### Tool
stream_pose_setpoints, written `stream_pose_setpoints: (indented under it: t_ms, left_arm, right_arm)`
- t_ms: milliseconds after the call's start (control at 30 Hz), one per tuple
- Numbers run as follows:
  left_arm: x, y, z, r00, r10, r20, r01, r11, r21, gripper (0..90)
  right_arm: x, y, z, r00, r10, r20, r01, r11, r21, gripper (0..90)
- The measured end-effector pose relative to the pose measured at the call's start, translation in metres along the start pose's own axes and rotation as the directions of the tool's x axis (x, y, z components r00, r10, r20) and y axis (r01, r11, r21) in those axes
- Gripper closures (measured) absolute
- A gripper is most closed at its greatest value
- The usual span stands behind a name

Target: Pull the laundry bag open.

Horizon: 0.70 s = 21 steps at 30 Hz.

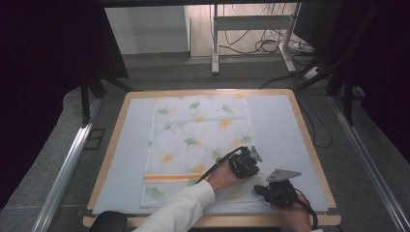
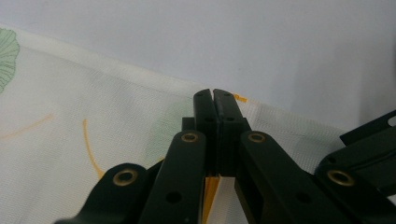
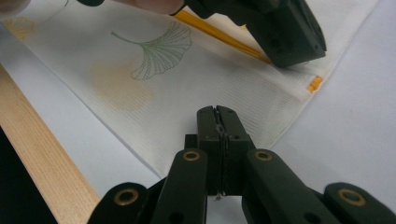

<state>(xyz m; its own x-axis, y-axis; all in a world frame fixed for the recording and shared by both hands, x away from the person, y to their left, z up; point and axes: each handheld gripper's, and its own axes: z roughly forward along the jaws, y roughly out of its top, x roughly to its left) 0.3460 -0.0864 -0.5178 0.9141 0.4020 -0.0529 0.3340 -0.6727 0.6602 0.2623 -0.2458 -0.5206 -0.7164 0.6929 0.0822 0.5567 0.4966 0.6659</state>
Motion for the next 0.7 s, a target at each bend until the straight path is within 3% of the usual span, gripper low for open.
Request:
stream_pose_setpoints:
  t_ms: [267,467,600,700]
  left_arm:
    - [-0.002,0.000,0.000,0.9998,0.014,-0.011,-0.014,0.9999,-0.008,90.0]
    - [-0.003,-0.001,-0.001,0.9983,0.046,-0.034,-0.046,0.9989,0.000,90.0]
    - [-0.004,-0.002,-0.002,0.9981,0.045,-0.042,-0.045,0.9990,0.005,90.0]
    - [-0.005,-0.003,-0.003,0.9979,0.039,-0.052,-0.039,0.9992,0.006,90.0]
  right_arm:
    - [-0.008,0.010,0.006,0.9989,0.007,0.046,-0.006,1.000,-0.021,89.5]
    - [-0.016,0.013,0.008,0.9964,0.018,0.083,-0.017,1.000,-0.011,89.6]
    - [-0.020,0.011,0.008,0.9959,0.067,0.061,-0.066,0.998,-0.020,89.9]
    - [-0.021,0.010,0.008,0.9954,0.077,0.058,-0.075,0.997,-0.024,90.0]
